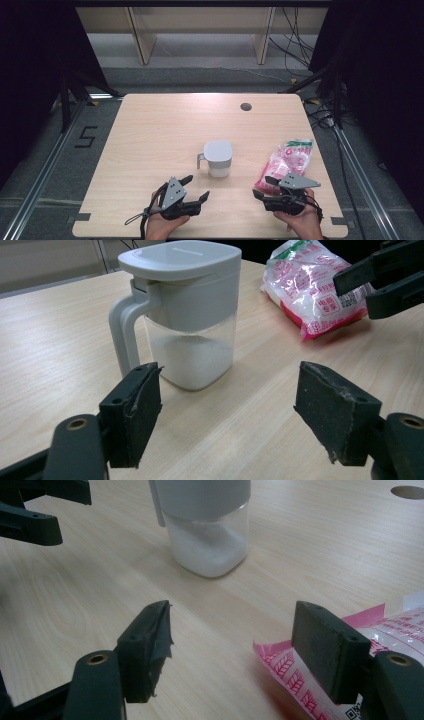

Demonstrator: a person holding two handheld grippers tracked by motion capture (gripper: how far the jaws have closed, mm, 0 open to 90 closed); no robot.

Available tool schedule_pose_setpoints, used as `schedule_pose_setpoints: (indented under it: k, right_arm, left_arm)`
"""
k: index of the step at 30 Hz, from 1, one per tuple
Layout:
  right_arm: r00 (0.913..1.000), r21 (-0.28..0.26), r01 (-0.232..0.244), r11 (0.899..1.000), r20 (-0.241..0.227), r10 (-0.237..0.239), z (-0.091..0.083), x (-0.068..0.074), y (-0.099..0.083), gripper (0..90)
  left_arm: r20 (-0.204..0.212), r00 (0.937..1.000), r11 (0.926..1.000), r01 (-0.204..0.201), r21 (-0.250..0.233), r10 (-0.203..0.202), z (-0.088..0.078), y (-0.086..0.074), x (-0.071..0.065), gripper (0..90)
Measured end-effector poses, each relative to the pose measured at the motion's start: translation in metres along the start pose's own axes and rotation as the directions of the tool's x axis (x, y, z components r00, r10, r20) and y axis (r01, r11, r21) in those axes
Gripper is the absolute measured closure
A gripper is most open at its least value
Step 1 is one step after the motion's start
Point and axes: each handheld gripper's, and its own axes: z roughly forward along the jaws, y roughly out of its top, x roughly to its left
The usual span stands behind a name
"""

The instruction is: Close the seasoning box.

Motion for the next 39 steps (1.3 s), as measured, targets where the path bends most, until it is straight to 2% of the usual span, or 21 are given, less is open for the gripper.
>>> schedule_pose_setpoints:
  k: [2, 5, 8, 10, 12, 13, 14, 15, 16, 18, 19, 21, 22, 23, 28, 30, 31, 33, 35, 38, 39]
  right_arm:
    - [0.9998, -0.003, -0.004, 1.0, -0.018, 0.004, 0.001, 0.0, 0.0, 33.1]
    - [0.9999, 0.008, -0.008, 1.0, -0.011, 0.008, 0.001, 0.002, 0.0, 33.1]
    - [0.9996, -0.004, 0.023, 1.0, -0.016, -0.024, 0.003, 0.001, 0.0, 33.1]
    - [0.9995, -0.001, 0.02, 1.0, -0.023, -0.02, 0.003, 0.001, 0.0, 33.0]
    - [0.9995, -0.006, 0.025, 1.0, -0.021, -0.025, 0.003, 0.001, 0.0, 33.0]
    - [0.9996, -0.002, 0.02, 1.0, -0.02, -0.02, 0.003, 0.001, 0.0, 33.0]
    - [0.9995, 0.015, -0.023, 1.0, -0.021, 0.023, 0.002, 0.004, -0.001, 33.0]
    - [0.9998, 0.004, 0.011, 1.0, -0.015, -0.01, 0.003, 0.002, 0.0, 33.0]
    - [0.9996, 0.007, 0.012, 1.0, -0.026, -0.012, 0.004, 0.002, -0.001, 33.0]
    - [0.9999, 0.021, -0.004, 1.0, -0.013, 0.004, 0.002, 0.004, -0.001, 32.9]
    - [0.9997, 0.027, -0.012, 1.0, -0.022, 0.013, 0.003, 0.005, -0.001, 32.9]
    - [0.9998, 0.025, 0.015, 1.0, -0.013, -0.015, 0.004, 0.004, -0.001, 32.8]
    - [0.9996, 0.022, 0.024, 0.999, -0.014, -0.024, 0.004, 0.004, -0.001, 32.8]
    - [0.9992, 0.031, 0.022, 0.999, -0.035, -0.021, 0.005, 0.004, -0.001, 32.7]
    - [0.9994, 0.03, 0.016, 0.999, -0.032, -0.015, 0.006, 0.005, -0.002, 32.7]
    - [0.9994, 0.032, 0.016, 0.999, -0.031, -0.015, 0.006, 0.005, -0.002, 32.7]
    - [0.9994, 0.032, 0.017, 0.999, -0.031, -0.016, 0.006, 0.005, -0.002, 32.7]
    - [0.9991, 0.022, 0.039, 0.999, -0.016, -0.038, 0.006, 0.004, -0.002, 32.7]
    - [0.9991, 0.022, 0.04, 0.999, -0.017, -0.039, 0.006, 0.004, -0.002, 32.7]
    - [0.9991, 0.021, 0.039, 0.999, -0.017, -0.039, 0.006, 0.004, -0.002, 32.7]
    - [0.9991, 0.021, 0.039, 0.999, -0.017, -0.039, 0.006, 0.004, -0.002, 32.7]
  left_arm:
    - [-0.004, 1.0, 1.0, -0.001, 0.006, 0.001, -0.001, -0.001, -0.002, 25.6]
    - [0.006, 1.0, 1.0, 0.008, 0.005, -0.008, -0.002, -0.002, -0.005, 25.6]
    - [0.011, 0.9999, 0.9999, 0.002, 0.015, -0.002, -0.004, -0.004, -0.006, 25.5]
    - [0.013, 0.9999, 0.9998, -0.004, 0.019, 0.003, -0.004, -0.006, -0.007, 25.4]
    - [0.017, 0.9998, 0.9997, 0.011, 0.02, -0.011, -0.003, -0.009, -0.009, 25.2]
    - [0.022, 0.9997, 0.9997, -0.007, 0.025, 0.006, -0.003, -0.009, -0.009, 25.1]
    - [0.031, 0.9994, 0.9997, -0.013, 0.022, 0.013, -0.002, -0.01, -0.009, 25.1]
    - [0.028, 0.9996, 0.9996, 0.005, 0.029, -0.006, -0.002, -0.011, -0.011, 25.1]
    - [0.025, 0.9997, 0.9996, 0.006, 0.028, -0.007, -0.002, -0.011, -0.011, 25.0]
    - [0.025, 0.9997, 0.9996, 0.007, 0.028, -0.007, -0.002, -0.012, -0.011, 25.0]
    - [0.027, 0.9995, 0.9994, -0.019, 0.029, 0.018, -0.002, -0.011, -0.01, 25.0]
    - [0.024, 0.9994, 0.999, -0.027, 0.036, 0.026, -0.003, -0.011, -0.01, 24.9]
    - [0.02, 0.9996, 0.9991, -0.019, 0.039, 0.018, -0.003, -0.012, -0.011, 24.8]
    - [0.018, 0.9998, 0.9991, -0.011, 0.042, 0.011, -0.003, -0.012, -0.011, 24.7]
    - [0.018, 0.9998, 0.9992, 0.006, 0.04, -0.006, -0.002, -0.014, -0.012, 24.6]
    - [0.022, 0.9995, 0.9989, -0.022, 0.042, 0.021, -0.002, -0.014, -0.01, 24.6]
    - [0.021, 0.9996, 0.9989, -0.021, 0.042, 0.02, -0.002, -0.014, -0.01, 24.6]
    - [0.017, 0.9998, 0.999, 0.007, 0.043, -0.007, -0.002, -0.014, -0.011, 24.5]
    - [0.02, 0.9998, 0.9992, 0.009, 0.039, -0.009, -0.002, -0.015, -0.011, 24.5]
    - [0.016, 0.9998, 0.9987, 0.005, 0.051, -0.006, -0.002, -0.015, -0.01, 24.5]
    - [0.025, 0.9996, 0.9988, -0.017, 0.047, 0.016, -0.001, -0.015, -0.009, 24.5]
